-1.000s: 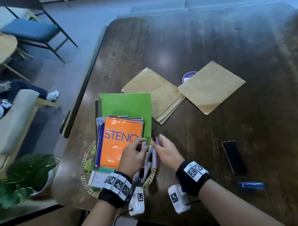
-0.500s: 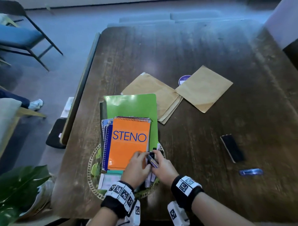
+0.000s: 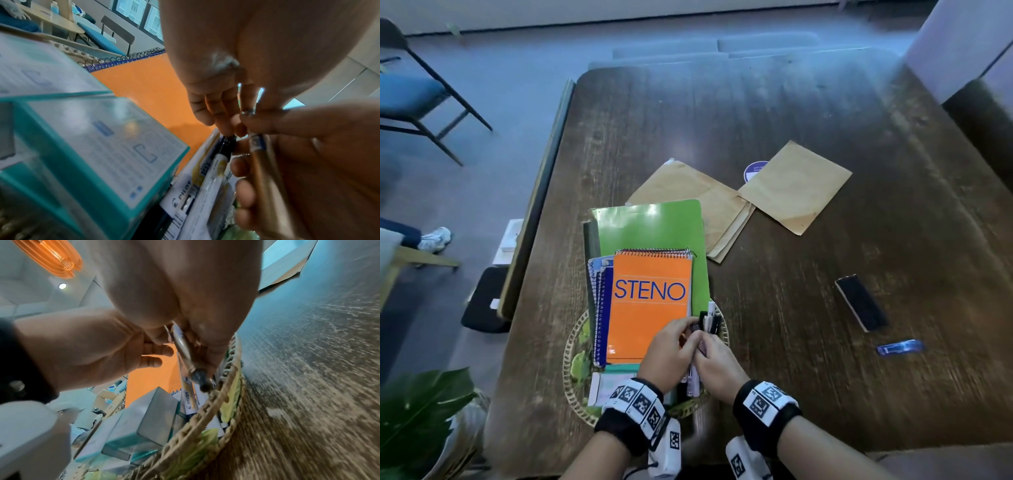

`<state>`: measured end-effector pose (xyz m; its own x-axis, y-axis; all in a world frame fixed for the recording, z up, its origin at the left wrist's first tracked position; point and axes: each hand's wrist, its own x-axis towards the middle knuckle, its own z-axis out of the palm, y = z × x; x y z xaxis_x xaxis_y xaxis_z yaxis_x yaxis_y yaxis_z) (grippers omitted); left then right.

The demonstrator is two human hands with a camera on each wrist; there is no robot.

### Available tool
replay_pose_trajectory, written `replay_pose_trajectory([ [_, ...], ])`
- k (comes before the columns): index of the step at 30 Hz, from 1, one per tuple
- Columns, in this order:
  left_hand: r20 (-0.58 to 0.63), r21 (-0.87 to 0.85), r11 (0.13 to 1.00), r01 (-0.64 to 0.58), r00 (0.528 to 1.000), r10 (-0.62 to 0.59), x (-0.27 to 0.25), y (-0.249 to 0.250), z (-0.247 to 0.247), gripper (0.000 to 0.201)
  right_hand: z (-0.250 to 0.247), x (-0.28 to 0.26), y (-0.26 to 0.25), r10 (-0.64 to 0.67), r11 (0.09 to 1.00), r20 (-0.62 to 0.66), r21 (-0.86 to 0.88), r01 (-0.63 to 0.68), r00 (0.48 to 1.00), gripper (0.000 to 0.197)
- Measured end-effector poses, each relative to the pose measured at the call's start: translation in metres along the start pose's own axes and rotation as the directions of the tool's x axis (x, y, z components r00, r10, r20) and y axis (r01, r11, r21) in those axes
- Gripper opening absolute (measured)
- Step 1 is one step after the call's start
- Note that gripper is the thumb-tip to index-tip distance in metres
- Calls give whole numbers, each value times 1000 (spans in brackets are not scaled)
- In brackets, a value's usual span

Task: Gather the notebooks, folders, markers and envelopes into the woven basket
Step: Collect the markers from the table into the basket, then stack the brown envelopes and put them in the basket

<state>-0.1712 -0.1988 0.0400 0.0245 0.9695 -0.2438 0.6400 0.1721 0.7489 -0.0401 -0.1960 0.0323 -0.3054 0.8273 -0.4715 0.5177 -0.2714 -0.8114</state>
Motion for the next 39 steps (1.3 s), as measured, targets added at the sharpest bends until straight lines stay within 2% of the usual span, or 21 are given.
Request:
replay_pose_trajectory([
  [3,14,40,999,-18,1000,18,5,0,1,33,3,-2,-2,-6,999,-8,-54,6,1000,38],
  [7,100,107,994,-21,995,10,7,-1,1,35,-5,-3,0,14,985,-24,-172,-18,1000,48],
  [10,123,167,986,5,992,-26,5,-2,2,41,-20,-5,1,10,987,-83,-162,-23,996,40],
  [15,49,212,977,-5,999,-5,2,5,0,49,-54,4,6,68,989,-137,-117,-84,988,25],
  [19,-23,189,980,-66,997,72,9,24,-2,33,-87,11,7,109,991,-141,-68,-119,984,18],
  [22,-22,161,974,-160,986,166,24,47,1,21,-114,16,10,150,988,-160,-15,-154,976,16],
  [25,11,154,963,-223,974,224,53,73,12,17,-143,26,18,161,987,-197,5,-163,967,13],
  [29,33,147,963,-225,974,222,103,98,36,17,-178,50,23,173,984,-198,-14,-180,965,14],
  [35,-8,149,979,-136,990,138,184,122,72,25,-235,107,20,133,979,-165,-133,-156,977,21],
  [39,-37,235,971,-47,998,58,251,132,97,37,-294,163,30,112,959,-193,-237,-157,975,23],
])
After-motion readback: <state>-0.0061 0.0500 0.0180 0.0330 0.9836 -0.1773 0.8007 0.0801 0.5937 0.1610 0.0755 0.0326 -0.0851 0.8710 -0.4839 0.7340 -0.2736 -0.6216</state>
